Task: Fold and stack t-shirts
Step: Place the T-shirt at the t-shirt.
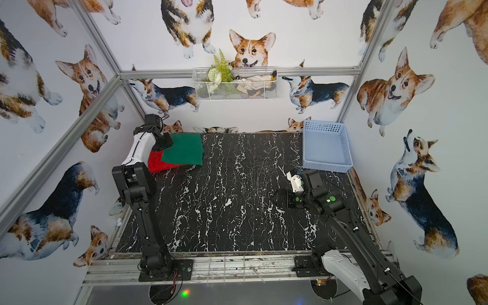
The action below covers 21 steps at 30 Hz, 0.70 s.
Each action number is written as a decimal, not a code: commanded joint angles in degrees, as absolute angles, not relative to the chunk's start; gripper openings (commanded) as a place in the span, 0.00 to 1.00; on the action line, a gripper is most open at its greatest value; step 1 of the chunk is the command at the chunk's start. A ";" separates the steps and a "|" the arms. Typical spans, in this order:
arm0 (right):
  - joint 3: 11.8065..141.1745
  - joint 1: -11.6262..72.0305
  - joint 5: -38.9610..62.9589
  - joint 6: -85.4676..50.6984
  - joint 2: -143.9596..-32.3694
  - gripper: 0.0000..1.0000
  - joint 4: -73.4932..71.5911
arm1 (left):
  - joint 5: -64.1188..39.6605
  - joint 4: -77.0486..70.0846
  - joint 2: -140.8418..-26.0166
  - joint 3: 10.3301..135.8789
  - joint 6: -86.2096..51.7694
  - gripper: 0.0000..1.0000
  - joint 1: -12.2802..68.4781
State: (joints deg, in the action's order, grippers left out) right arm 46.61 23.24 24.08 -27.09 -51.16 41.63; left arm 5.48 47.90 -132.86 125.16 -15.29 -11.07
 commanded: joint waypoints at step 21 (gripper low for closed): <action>46.05 23.29 25.01 -27.19 -48.25 1.00 41.22 | -9.01 42.81 -120.68 112.95 -20.57 0.61 -14.50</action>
State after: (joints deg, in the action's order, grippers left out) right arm 46.11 23.24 25.34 -27.09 -48.16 41.63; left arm 0.58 44.23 -119.81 111.61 -19.14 -14.46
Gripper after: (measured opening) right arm 0.996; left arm 0.621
